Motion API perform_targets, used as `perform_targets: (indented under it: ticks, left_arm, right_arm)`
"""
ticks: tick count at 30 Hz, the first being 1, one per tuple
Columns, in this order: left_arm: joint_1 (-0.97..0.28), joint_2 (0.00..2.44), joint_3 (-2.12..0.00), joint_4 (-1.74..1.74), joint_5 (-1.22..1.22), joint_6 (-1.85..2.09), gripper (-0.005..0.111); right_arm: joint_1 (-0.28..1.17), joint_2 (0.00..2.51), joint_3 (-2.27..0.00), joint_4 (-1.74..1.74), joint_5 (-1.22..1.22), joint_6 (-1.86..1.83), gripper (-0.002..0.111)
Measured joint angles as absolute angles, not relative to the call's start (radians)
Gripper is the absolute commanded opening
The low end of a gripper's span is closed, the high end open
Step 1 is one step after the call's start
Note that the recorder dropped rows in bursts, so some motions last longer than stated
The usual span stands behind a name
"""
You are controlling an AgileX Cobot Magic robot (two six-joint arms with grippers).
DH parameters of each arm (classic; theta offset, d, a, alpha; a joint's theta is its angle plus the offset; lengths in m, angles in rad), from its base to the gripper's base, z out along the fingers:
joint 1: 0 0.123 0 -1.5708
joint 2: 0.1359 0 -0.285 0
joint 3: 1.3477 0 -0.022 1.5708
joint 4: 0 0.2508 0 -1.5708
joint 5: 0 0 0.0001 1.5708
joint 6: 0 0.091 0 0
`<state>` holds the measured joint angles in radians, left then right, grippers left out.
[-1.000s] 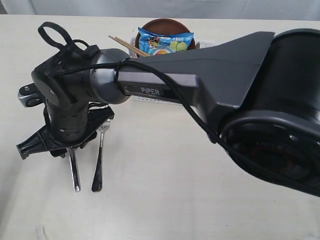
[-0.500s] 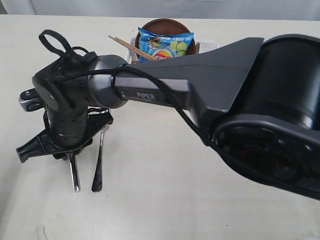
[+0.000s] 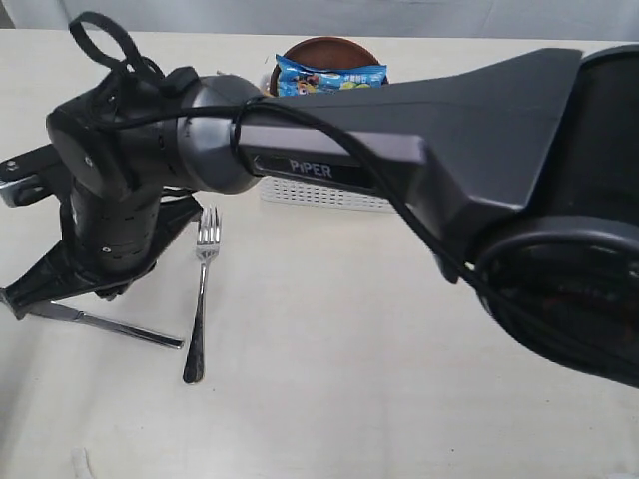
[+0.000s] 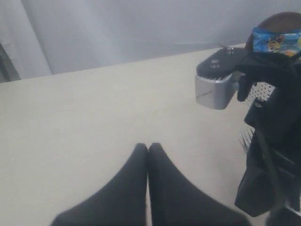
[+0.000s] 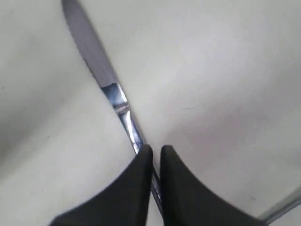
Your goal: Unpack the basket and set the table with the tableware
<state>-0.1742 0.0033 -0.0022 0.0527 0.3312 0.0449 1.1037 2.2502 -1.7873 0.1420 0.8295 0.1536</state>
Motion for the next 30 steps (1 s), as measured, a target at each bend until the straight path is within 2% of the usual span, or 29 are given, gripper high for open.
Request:
perform_targets:
  ticks: [2,3,11,22,24,25,27,30]
  left_arm:
    - [-0.174,0.003,-0.002,0.053,0.331,0.045,0.000]
    - [-0.174,0.003,-0.002,0.053,0.331,0.045,0.000]
    - [-0.174,0.003,-0.002,0.053,0.331,0.045,0.000]
    - [-0.174,0.003,-0.002,0.053,0.331,0.045,0.000]
    - [-0.174,0.003,-0.002,0.053,0.331,0.045,0.000]
    - [-0.174,0.003,-0.002,0.053,0.331,0.045,0.000]
    - [-0.174,0.003,-0.002,0.053,0.331,0.045,0.000]
    - [-0.174,0.003,-0.002,0.053,0.331,0.045,0.000]
  right_arm:
    - [1.108,2.239,-1.788,0.142,0.847,0.086,0.045]
    - [1.111,2.237,-1.788,0.142,0.854,0.054,0.049]
    - [1.196,2.289,-1.788,0.038,0.871,-0.209,0.049]
    - [1.181,2.336,-1.790,0.016,0.766,-0.120,0.049]
    - [1.149,2.342,-1.795,0.060,0.765,-0.087,0.042]
    - [1.137,2.344,-1.797,0.083,0.767,-0.083,0.031]
    - [1.115,2.347,-1.801,0.135,0.778,-0.089,0.019]
    - [1.110,2.347,-1.801,0.154,0.797,-0.106,0.007]
